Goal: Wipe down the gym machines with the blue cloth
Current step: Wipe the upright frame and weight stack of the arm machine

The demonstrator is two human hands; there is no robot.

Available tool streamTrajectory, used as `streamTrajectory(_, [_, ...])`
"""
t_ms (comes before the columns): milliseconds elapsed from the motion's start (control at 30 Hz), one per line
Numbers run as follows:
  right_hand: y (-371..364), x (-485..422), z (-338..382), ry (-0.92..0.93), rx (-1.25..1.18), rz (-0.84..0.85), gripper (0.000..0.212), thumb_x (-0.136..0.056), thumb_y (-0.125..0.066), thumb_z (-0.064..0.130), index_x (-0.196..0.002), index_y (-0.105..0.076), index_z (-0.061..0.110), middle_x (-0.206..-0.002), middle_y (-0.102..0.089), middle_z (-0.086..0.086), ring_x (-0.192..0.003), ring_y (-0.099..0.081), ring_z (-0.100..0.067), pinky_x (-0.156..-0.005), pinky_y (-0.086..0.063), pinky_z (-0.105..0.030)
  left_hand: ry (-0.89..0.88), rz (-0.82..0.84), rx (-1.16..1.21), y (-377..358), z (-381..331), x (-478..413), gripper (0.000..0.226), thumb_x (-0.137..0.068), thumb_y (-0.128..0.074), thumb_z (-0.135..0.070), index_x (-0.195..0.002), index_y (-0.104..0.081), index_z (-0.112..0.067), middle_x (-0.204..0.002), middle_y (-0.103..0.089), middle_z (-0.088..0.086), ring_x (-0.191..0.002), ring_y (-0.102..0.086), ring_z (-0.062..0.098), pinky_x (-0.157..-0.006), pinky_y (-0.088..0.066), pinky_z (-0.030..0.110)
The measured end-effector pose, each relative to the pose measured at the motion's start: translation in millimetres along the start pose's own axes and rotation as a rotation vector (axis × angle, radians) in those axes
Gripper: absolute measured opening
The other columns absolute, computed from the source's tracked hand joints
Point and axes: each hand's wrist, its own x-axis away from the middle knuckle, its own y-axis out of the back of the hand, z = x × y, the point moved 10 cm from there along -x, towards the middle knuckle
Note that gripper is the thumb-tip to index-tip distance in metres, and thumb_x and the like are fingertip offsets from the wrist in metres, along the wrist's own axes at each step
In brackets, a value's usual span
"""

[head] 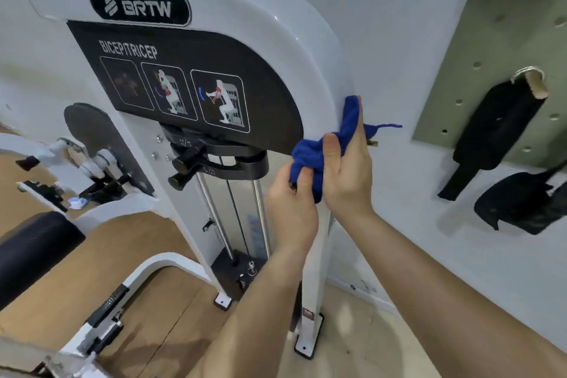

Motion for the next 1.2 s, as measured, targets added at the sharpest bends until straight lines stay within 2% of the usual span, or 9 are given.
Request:
streamTrajectory(100, [10, 11, 2, -0.001, -0.042, -0.155, 0.051, -0.098, -0.048, 0.031, -0.144, -0.032, 0.016, -0.115, -0.063, -0.012, -0.089, -0.062, -0.010, -0.078, -0.048, -0.020, -0.015, 0.147, 0.059, -1, 1, -10, 0.024, -0.101, -0.055, -0.012, -0.077, -0.058, -0.010, -0.063, -0.054, -0.005, -0.058, -0.045, 0.005, -0.053, -0.038, 0.017])
streamTrajectory(233, [11, 24, -4, -0.009, 0.125, -0.242, 0.051, -0.098, -0.047, 0.030, -0.144, -0.040, 0.008, -0.136, -0.056, -0.014, -0.118, -0.058, -0.028, -0.095, -0.046, -0.031, -0.040, 0.322, 0.109, -5, 9, -15, 0.012, -0.100, -0.055, -0.013, -0.093, -0.064, -0.011, -0.076, -0.063, 0.014, -0.067, -0.056, 0.024, -0.062, -0.049, 0.036])
streamTrajectory(333, [3, 40, -20, -0.035, 0.233, -0.207, 0.061, -0.098, -0.031, 0.044, -0.143, -0.043, 0.005, -0.122, -0.063, -0.013, -0.102, -0.061, -0.026, -0.086, -0.048, -0.032, -0.029, 0.392, 0.220, -9, 8, -8, 0.015, -0.097, -0.051, -0.021, -0.099, -0.065, -0.018, -0.084, -0.068, 0.003, -0.079, -0.063, 0.020, -0.072, -0.054, 0.029])
streamTrajectory(433, [-12, 59, -28, 0.129, 0.275, -0.071, 0.055, -0.101, -0.029, 0.037, -0.140, -0.042, 0.000, -0.124, -0.060, -0.014, -0.101, -0.060, -0.026, -0.086, -0.053, -0.039, -0.105, 0.386, 0.188, -12, 10, -2, 0.019, -0.102, -0.047, -0.027, -0.106, -0.063, -0.019, -0.083, -0.067, -0.004, -0.078, -0.062, 0.014, -0.071, -0.053, 0.029])
streamTrajectory(600, [-17, 67, -49, 0.169, 0.269, 0.026, 0.054, -0.098, -0.039, 0.023, -0.151, -0.029, 0.017, -0.141, -0.049, -0.006, -0.116, -0.054, -0.017, -0.091, -0.047, -0.016, -0.261, 0.307, 0.062, -11, 34, -5, 0.035, -0.106, -0.043, -0.015, -0.136, -0.057, -0.028, -0.099, -0.070, -0.021, -0.094, -0.066, 0.000, -0.081, -0.053, 0.019])
streamTrajectory(767, [-21, 73, -69, 0.278, 0.253, -0.022, 0.050, -0.099, -0.041, 0.025, -0.146, -0.037, 0.010, -0.130, -0.053, 0.004, -0.107, -0.053, -0.004, -0.084, -0.039, -0.003, -0.369, 0.265, 0.090, -13, 60, 2, 0.036, -0.108, -0.039, -0.018, -0.140, -0.054, -0.028, -0.109, -0.070, -0.020, -0.104, -0.065, 0.001, -0.089, -0.050, 0.019])
streamTrajectory(867, [-22, 83, -104, 0.212, 0.190, -0.058, 0.044, -0.103, -0.040, 0.024, -0.143, -0.040, 0.005, -0.114, -0.058, 0.005, -0.087, -0.055, 0.012, -0.070, -0.039, -0.002, -0.406, 0.236, 0.103, -13, 93, 6, 0.033, -0.107, -0.040, -0.021, -0.135, -0.057, -0.027, -0.097, -0.071, -0.017, -0.089, -0.068, 0.006, -0.080, -0.056, 0.028])
streamTrajectory(1033, [-28, 106, -160, 0.237, 0.080, -0.138, 0.053, -0.100, -0.029, 0.038, -0.137, -0.045, 0.004, -0.109, -0.067, 0.003, -0.092, -0.062, -0.004, -0.072, -0.041, -0.005, -0.475, 0.158, 0.102, -13, 162, 22, 0.024, -0.106, -0.041, -0.025, -0.119, -0.061, -0.027, -0.093, -0.069, -0.018, -0.088, -0.066, 0.001, -0.077, -0.051, 0.021])
streamTrajectory(1200, [-38, 142, -219, 0.246, 0.048, -0.130, 0.046, -0.106, -0.028, 0.037, -0.138, -0.044, 0.008, -0.106, -0.066, 0.008, -0.093, -0.062, 0.001, -0.074, -0.042, -0.006, -0.470, 0.183, 0.087, -16, 237, 37, 0.023, -0.105, -0.038, -0.033, -0.108, -0.060, -0.026, -0.088, -0.068, -0.015, -0.082, -0.064, 0.000, -0.072, -0.047, 0.018])
